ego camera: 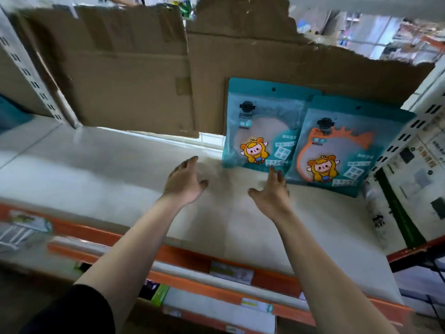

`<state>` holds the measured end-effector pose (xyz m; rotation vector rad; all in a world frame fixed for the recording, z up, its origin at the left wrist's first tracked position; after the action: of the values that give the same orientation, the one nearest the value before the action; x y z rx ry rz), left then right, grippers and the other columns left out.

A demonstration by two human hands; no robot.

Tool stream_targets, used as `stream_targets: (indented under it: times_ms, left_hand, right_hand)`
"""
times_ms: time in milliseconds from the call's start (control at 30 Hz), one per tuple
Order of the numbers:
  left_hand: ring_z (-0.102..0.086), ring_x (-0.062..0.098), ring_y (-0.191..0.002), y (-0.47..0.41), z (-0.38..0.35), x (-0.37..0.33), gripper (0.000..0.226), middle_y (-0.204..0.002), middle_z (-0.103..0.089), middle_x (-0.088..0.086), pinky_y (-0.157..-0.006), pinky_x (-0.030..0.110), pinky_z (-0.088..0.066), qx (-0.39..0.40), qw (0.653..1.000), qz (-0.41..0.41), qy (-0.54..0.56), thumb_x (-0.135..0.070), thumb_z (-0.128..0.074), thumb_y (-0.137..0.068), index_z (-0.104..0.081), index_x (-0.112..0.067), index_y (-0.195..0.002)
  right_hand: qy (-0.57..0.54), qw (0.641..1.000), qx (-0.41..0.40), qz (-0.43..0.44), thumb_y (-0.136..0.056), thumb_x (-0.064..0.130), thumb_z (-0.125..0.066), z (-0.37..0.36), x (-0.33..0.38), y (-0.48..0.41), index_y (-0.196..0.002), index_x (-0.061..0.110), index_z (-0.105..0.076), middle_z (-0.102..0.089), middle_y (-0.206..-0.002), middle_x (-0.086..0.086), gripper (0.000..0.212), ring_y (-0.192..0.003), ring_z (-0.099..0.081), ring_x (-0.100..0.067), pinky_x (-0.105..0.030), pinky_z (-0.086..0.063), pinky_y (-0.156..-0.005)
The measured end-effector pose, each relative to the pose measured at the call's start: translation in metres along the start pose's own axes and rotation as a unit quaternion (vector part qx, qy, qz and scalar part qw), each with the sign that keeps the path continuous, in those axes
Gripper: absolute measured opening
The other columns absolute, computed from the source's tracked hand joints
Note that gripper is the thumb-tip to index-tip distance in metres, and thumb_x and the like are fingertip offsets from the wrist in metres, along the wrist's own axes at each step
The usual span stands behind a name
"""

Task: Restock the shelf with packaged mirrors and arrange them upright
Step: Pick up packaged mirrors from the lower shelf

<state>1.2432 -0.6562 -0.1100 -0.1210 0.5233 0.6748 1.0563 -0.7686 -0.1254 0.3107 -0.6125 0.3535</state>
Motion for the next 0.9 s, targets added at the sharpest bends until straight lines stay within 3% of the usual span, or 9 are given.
stream_targets:
  times_ms: [133, 467, 700, 900]
  left_hand:
    - [-0.033, 0.031, -0.135, 0.009, 0.027, 0.03, 0.075, -0.151, -0.029, 0.008, -0.106, 0.04, -0.033, 0.03, 0.999, 0.005, -0.026, -0.038, -0.057, -0.089, -0.014, -0.02, -0.149]
    - [-0.039, 0.04, -0.127, 0.058, 0.156, 0.207, 0.074, -0.145, -0.033, 0.015, -0.101, 0.047, -0.038, -0.038, 0.997, 0.069, -0.027, -0.041, -0.055, -0.089, -0.014, -0.022, -0.147]
    - [-0.04, 0.036, -0.128, 0.114, 0.236, 0.349, 0.075, -0.143, -0.038, 0.016, -0.103, 0.048, -0.038, -0.099, 0.982, 0.16, 0.004, -0.037, -0.058, -0.088, -0.016, -0.021, -0.148]
    - [-0.039, 0.034, -0.129, 0.153, 0.292, 0.43, 0.074, -0.142, -0.037, 0.017, -0.104, 0.049, -0.037, -0.16, 0.963, 0.214, 0.037, -0.038, -0.058, -0.088, -0.017, -0.019, -0.147]
  right_hand:
    - [0.023, 0.998, 0.028, 0.042, -0.09, 0.032, -0.055, -0.023, 0.054, 0.009, -0.151, 0.017, -0.005, -0.009, -0.159, -0.006, 0.08, -0.145, -0.015, -0.028, -0.049, -0.017, -0.116]
    - [0.037, 0.986, 0.099, 0.132, -0.087, 0.035, -0.056, -0.154, 0.233, 0.082, -0.146, 0.011, -0.024, -0.032, -0.148, -0.012, 0.072, -0.135, -0.035, -0.03, -0.048, -0.033, -0.107]
    - [0.04, 0.96, 0.171, 0.216, -0.09, 0.033, -0.056, -0.254, 0.363, 0.143, -0.146, 0.012, -0.023, -0.028, -0.148, -0.012, 0.069, -0.134, -0.034, -0.032, -0.047, -0.032, -0.108]
    - [0.04, 0.941, 0.207, 0.266, -0.089, 0.031, -0.058, -0.316, 0.445, 0.176, -0.146, 0.012, -0.024, -0.028, -0.148, -0.014, 0.069, -0.132, -0.036, -0.033, -0.045, -0.034, -0.107]
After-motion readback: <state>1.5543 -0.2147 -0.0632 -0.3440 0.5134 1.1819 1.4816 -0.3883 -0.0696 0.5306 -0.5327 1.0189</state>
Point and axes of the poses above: each hand's wrist, its own y-axis away from the middle knuckle, its own z-axis out of the back of the hand, x = y × z, the point moved 8 cm from there along -y, towards the middle knuckle
